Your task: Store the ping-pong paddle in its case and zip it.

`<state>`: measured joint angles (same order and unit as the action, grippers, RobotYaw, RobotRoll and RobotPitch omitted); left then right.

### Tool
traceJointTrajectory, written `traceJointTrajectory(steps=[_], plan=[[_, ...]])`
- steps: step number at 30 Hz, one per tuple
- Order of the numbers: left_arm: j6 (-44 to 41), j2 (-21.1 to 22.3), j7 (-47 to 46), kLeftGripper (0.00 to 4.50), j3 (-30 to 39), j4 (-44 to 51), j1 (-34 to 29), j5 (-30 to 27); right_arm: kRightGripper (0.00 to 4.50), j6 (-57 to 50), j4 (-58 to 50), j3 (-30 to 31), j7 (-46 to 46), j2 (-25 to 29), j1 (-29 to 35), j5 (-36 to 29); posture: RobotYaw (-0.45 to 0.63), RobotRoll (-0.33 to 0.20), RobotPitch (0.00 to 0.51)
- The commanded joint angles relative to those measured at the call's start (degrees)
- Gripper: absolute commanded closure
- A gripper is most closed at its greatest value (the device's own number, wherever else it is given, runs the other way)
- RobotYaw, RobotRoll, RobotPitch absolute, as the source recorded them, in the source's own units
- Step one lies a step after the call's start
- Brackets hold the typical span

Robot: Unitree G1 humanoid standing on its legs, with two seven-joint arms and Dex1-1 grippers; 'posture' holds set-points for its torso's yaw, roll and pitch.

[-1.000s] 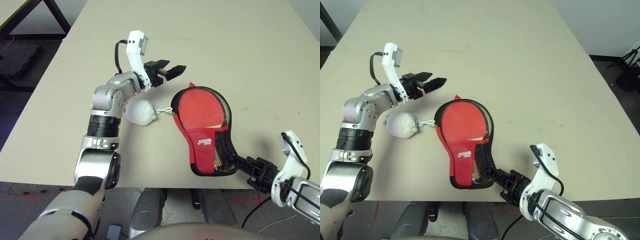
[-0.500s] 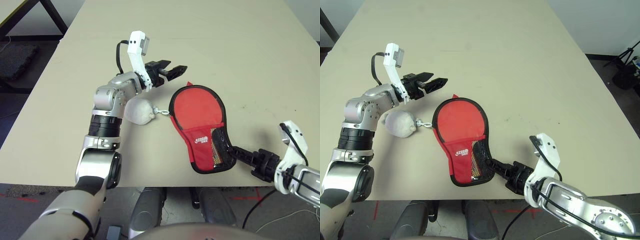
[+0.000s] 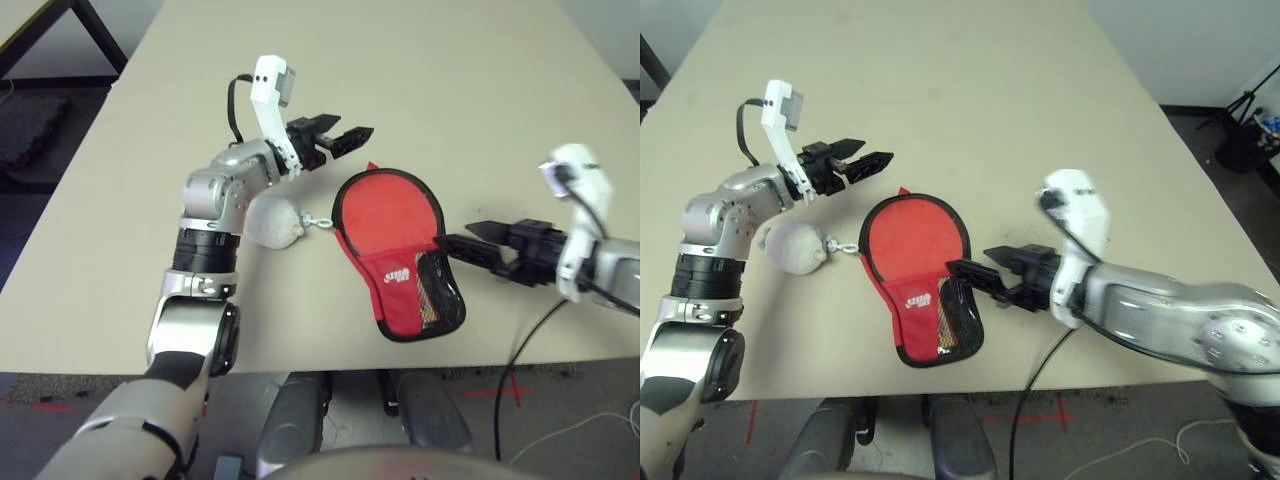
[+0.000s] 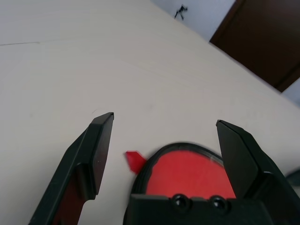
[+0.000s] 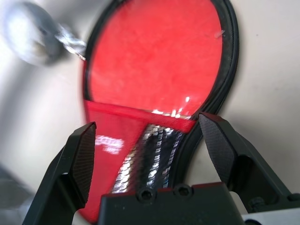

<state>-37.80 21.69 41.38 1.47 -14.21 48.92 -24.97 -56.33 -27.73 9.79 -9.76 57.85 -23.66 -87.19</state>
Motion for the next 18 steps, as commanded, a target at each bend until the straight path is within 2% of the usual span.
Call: traceJointTrajectory(steps=[1,4,9,18], plan=[[1.13,2.13,2.54,0.00,-0.63,-1.54,1.30,1.39,0.02,-4.21,0.26,3.13,3.86,-1.88,-1.44,8.28,-0.10,0.000,0.185],[1.70,4.30,3.47,0.00,0.00,-2.53,2.78,2.05,0.02,-7.21,-1.76,3.31,6.91,-2.79,-1.97,11.11,-0.09,0.000,0.183],[2.15,5.58,4.00,0.00,-0.02,-3.03,3.36,2.54,0.02,-10.39,-3.31,2.81,9.48,-5.97,-2.62,14.21,-0.09,0.000,0.188],[0.75,7.54,7.14,0.00,-1.66,-1.80,3.48,3.33,0.02,-13.29,-4.50,5.32,17.09,-9.53,-5.79,25.09,-0.10,0.000,0.192]])
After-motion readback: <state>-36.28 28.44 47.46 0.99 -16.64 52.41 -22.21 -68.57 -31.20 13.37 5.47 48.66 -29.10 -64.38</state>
